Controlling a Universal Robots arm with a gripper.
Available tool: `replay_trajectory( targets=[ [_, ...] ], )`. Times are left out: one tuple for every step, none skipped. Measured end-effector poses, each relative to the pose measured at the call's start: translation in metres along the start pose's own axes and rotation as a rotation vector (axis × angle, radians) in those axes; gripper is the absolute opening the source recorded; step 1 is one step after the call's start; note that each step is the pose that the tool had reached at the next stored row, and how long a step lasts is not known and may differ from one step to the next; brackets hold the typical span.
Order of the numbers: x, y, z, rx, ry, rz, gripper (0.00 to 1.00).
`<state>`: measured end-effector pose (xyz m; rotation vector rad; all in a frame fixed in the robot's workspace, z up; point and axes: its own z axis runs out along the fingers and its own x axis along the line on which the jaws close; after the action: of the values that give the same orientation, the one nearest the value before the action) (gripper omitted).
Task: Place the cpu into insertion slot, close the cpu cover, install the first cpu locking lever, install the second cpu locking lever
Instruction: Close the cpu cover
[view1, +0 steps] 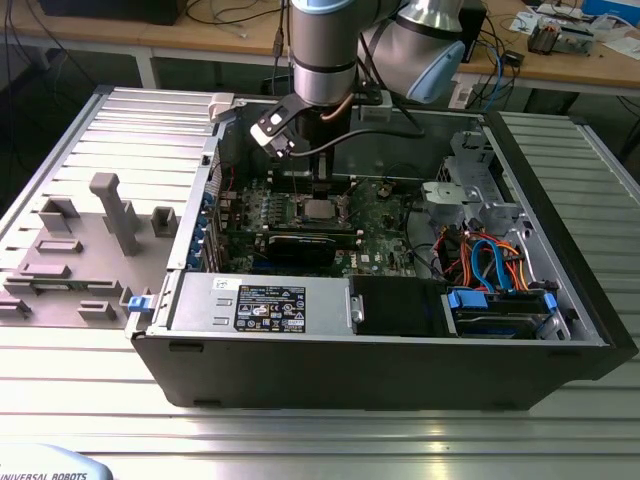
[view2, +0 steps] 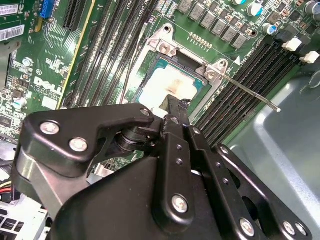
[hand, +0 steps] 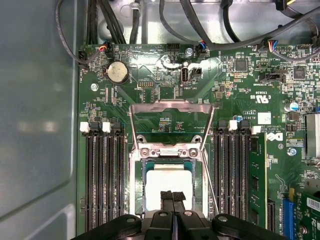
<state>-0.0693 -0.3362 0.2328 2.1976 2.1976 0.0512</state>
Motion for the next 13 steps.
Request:
replay_trajectory(
  targets=[
    [0.0000,0.0000,-0.0002,0.0000,0.0000,0.000,0.11],
    [0.0000,0.0000,-0.0004,0.0000,0.0001,0.000,0.11],
    [0.0000,0.0000,-0.0006,0.0000,0.0001,0.000,0.11],
    [0.0000,0.0000,-0.0007,0.0000,0.0001,0.000,0.11],
    [0.0000,0.0000,-0.0008,0.0000,0.0001,0.000,0.11],
    [0.0000,0.0000,-0.0010,-0.0001,0.0001,0.000,0.11],
    [0.0000,0.0001,-0.0011,0.0000,0.0001,0.000,0.11],
    [0.0000,0.0001,-0.0012,0.0000,0.0001,0.000,0.11],
    [0.0000,0.0001,-0.0014,0.0000,0.0002,0.000,0.11],
    [0.0000,0.0001,-0.0017,0.0000,0.0001,0.000,0.11],
    [0.0000,0.0001,-0.0018,0.0000,0.0001,0.000,0.11],
    [0.0000,0.0001,-0.0019,0.0000,0.0001,0.000,0.11],
    [0.0000,0.0001,-0.0020,0.0000,0.0001,0.000,0.11]
  ],
)
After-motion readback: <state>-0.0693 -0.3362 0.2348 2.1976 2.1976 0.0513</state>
